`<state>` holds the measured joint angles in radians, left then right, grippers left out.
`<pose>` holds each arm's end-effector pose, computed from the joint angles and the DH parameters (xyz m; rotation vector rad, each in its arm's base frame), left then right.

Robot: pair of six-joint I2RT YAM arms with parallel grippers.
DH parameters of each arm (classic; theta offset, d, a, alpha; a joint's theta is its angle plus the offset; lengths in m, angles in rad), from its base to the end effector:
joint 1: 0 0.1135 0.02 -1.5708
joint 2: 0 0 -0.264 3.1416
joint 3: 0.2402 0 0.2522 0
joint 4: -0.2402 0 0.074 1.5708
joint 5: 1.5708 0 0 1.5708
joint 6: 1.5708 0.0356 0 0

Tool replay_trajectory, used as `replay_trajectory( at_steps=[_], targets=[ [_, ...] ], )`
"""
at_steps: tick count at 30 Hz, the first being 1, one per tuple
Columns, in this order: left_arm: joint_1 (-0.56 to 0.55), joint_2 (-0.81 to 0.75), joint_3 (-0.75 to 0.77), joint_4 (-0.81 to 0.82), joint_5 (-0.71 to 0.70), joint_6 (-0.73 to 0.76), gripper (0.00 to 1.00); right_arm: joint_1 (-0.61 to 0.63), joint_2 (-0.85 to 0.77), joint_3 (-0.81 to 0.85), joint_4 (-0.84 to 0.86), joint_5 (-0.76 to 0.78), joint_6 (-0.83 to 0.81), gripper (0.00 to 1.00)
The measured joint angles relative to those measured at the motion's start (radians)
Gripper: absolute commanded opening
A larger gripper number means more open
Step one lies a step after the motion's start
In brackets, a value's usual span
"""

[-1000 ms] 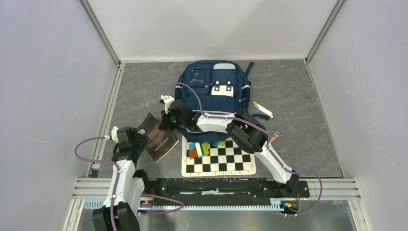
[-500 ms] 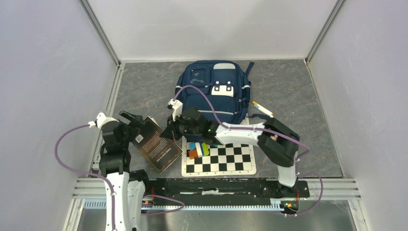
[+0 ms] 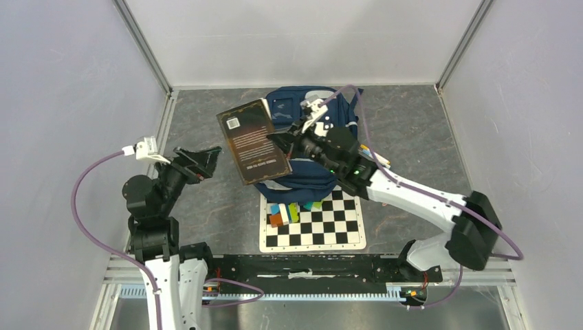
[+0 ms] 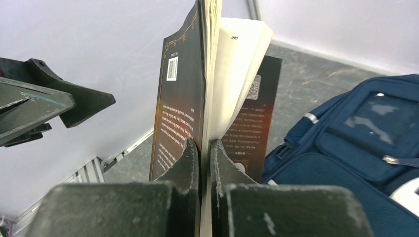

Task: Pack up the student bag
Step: Pick up the book from the center of the board.

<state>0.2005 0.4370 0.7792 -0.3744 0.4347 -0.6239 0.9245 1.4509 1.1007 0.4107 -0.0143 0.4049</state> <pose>0.0987 0.0048 0.3605 -0.3286 1.6086 -0.6733 0.2095 0.2785 0.3545 -0.4250 1.5515 1.0632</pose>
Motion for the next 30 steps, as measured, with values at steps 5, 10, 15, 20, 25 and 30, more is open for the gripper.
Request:
replay_trajectory(
  at_steps=[5,10,15,20,25,30],
  targets=[
    [-0.001,0.058,-0.045,0.208,0.229,-0.081,1.00,-0.014,-0.135,-0.084,0.006,0.002,-0.013,0.00],
    [-0.025,0.150,-0.087,0.278,0.380,-0.127,1.00,-0.010,-0.179,-0.128,0.029,-0.059,0.000,0.00],
    [-0.073,0.180,-0.101,0.288,0.430,-0.132,0.85,-0.008,-0.181,-0.147,0.049,-0.118,0.026,0.00],
    [-0.120,0.187,-0.121,0.363,0.443,-0.182,0.27,-0.002,-0.180,-0.151,0.051,-0.147,0.035,0.00],
    [-0.130,0.193,-0.132,0.399,0.458,-0.198,0.02,-0.004,-0.180,-0.172,0.018,-0.124,0.003,0.39],
    [-0.133,0.246,-0.101,0.319,0.372,-0.148,0.02,-0.003,-0.247,-0.196,-0.090,-0.057,-0.124,0.73]
  ],
)
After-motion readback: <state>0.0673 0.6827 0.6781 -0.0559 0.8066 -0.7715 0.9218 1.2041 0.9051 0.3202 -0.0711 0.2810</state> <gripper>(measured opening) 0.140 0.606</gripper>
